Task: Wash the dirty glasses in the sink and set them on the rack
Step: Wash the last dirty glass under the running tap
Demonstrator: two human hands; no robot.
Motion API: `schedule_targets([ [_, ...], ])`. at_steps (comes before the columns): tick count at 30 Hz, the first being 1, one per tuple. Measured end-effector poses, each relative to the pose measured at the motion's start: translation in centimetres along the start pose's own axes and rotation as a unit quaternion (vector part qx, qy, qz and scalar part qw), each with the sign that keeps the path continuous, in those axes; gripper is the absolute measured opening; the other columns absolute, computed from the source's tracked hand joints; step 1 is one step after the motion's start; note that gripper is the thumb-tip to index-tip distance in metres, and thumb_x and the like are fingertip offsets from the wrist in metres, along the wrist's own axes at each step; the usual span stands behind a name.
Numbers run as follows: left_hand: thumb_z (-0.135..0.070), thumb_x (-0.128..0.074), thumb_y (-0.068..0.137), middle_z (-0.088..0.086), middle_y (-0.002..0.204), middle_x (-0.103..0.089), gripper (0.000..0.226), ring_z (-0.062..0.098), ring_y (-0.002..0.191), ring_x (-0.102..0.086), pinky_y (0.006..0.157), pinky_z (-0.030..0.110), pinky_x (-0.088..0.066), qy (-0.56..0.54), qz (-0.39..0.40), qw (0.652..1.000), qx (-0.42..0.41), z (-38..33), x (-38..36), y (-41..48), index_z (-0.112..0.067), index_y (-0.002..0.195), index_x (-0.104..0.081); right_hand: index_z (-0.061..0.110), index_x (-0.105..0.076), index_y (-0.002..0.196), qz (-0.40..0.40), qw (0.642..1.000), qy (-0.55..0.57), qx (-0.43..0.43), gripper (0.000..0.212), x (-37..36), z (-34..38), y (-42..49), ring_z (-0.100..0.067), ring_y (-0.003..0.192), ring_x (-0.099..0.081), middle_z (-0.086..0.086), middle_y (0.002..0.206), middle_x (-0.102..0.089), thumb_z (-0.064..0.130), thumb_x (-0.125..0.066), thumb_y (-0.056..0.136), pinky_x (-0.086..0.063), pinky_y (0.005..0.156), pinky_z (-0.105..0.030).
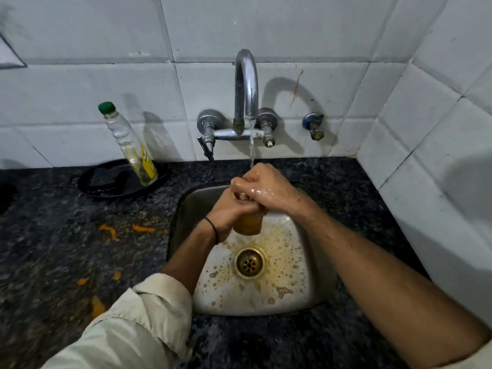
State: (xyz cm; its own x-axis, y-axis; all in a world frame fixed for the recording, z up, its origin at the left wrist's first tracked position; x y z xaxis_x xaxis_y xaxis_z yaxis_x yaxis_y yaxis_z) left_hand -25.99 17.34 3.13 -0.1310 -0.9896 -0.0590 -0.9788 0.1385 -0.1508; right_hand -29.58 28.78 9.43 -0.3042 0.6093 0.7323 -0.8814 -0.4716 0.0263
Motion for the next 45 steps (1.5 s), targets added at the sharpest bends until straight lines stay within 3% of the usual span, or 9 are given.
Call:
schedule_targets([
  [4, -0.031, -0.070, 0.083, 0.003, 0.090, -0.069, 0.030, 0.020, 0.083, -0.066, 0.070, 0.035, -0.055, 0.307, -0.237, 0.921, -0.029, -0.3, -1.9, 0.3, -0.017, 0.108, -0.060, 0.014, -0.056, 0.055, -0.103, 0.989, -0.045, -0.099, 0.056, -2.6, 0.2, 0.9, -0.020, 0.057, -0.059, -0.001, 0.057, -0.059, 0.053, -0.053, 0.096, -0.044, 0.057, -0.032],
  [10, -0.016, -0.080, 0.075, 0.015, 0.106, -0.071, 0.043, 0.026, 0.098, -0.069, 0.083, 0.036, -0.057, -0.054, 0.091, 0.993, 0.041, 0.7, 0.8, -1.3, -0.006, 0.114, -0.065, 0.015, -0.069, 0.061, 0.083, 0.995, 0.045, 0.016, 0.045, 0.3, -0.3, 0.0, -0.007, 0.050, -0.061, 0.000, 0.056, -0.067, 0.038, -0.058, 0.097, -0.053, 0.062, -0.024],
  [17, -0.038, -0.066, 0.081, 0.004, 0.088, -0.071, 0.035, 0.022, 0.076, -0.069, 0.068, 0.041, -0.060, 0.244, -0.220, 0.944, 0.010, 0.4, -1.6, 0.1, -0.024, 0.112, -0.057, 0.013, -0.063, 0.071, -0.148, 0.980, -0.088, -0.097, 0.052, -3.1, 0.7, 0.7, -0.026, 0.072, -0.064, -0.007, 0.073, -0.067, 0.051, -0.043, 0.101, -0.047, 0.067, -0.035],
  [23, -0.004, -0.075, 0.071, 0.010, 0.107, -0.070, 0.046, 0.024, 0.104, -0.066, 0.091, 0.037, -0.055, -0.069, 0.082, 0.994, 0.019, 1.2, 1.5, -1.6, -0.010, 0.115, -0.062, 0.022, -0.066, 0.064, 0.105, 0.990, -0.081, 0.046, 0.043, -1.3, 0.3, -0.1, -0.016, 0.057, -0.062, -0.001, 0.060, -0.064, 0.046, -0.054, 0.097, -0.051, 0.060, -0.033],
  [27, -0.011, -0.074, 0.081, 0.011, 0.100, -0.071, 0.034, 0.026, 0.094, -0.068, 0.079, 0.034, -0.056, 0.042, -0.072, 0.996, 0.016, 1.8, 0.4, -0.5, -0.011, 0.113, -0.062, 0.010, -0.068, 0.071, -0.030, 0.998, -0.009, -0.058, 0.046, -2.7, 0.5, -0.3, -0.017, 0.058, -0.060, -0.002, 0.062, -0.063, 0.041, -0.049, 0.100, -0.044, 0.061, -0.031],
  [31, -0.023, -0.060, 0.092, -0.009, 0.086, -0.062, 0.020, 0.019, 0.086, -0.064, 0.069, 0.030, -0.049, 0.332, -0.241, 0.910, -0.064, 2.7, -0.8, 0.8, -0.017, 0.111, -0.057, 0.015, -0.060, 0.079, -0.081, 0.983, -0.068, -0.150, 0.048, -4.5, 1.4, -0.5, -0.015, 0.061, -0.054, 0.001, 0.067, -0.057, 0.044, -0.032, 0.106, -0.044, 0.070, -0.032],
  [37, -0.017, -0.072, 0.075, -0.015, 0.098, -0.066, 0.036, -0.004, 0.096, -0.061, 0.084, 0.022, -0.050, 0.280, -0.091, 0.941, -0.164, 2.4, 1.9, -0.2, -0.035, 0.103, -0.058, 0.019, -0.056, 0.116, 0.077, 0.990, -0.106, 0.048, 0.021, -4.8, -1.9, -4.8, -0.023, 0.098, -0.064, -0.006, 0.106, -0.066, 0.018, -0.048, 0.097, -0.051, 0.089, -0.040],
  [41, -0.009, -0.085, 0.059, -0.014, 0.106, -0.065, 0.067, -0.005, 0.102, -0.061, 0.085, 0.013, -0.047, 0.273, 0.021, 0.950, -0.150, 2.6, 0.9, -0.2, -0.033, 0.116, -0.058, 0.026, -0.054, 0.132, 0.201, 0.851, -0.420, 0.242, 0.053, -1.5, -4.2, -3.8, -0.017, 0.134, -0.046, 0.004, 0.133, -0.060, 0.003, -0.059, 0.085, -0.001, 0.122, -0.056],
  [45, -0.010, -0.082, 0.065, -0.011, 0.099, -0.067, 0.050, -0.002, 0.092, -0.063, 0.082, 0.019, -0.050, 0.239, -0.042, 0.957, -0.161, 2.7, 0.0, 0.6, -0.022, 0.109, -0.062, 0.022, -0.061, 0.124, 0.214, 0.885, -0.397, 0.115, 0.036, -2.2, -2.8, -1.6, -0.027, 0.128, -0.050, -0.004, 0.128, -0.062, 0.012, -0.055, 0.090, -0.023, 0.118, -0.048],
])
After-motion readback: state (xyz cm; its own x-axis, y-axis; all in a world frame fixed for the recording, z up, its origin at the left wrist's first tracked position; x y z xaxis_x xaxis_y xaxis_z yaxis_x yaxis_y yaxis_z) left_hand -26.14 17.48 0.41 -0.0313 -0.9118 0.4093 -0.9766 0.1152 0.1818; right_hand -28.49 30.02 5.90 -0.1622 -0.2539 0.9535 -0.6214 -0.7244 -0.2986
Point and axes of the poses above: each hand's wrist, its own y-axis towards the middle knuckle, its own x-axis out of the back of the hand, z = x × y, the point moved 1 cm from there along y, towards the middle knuckle
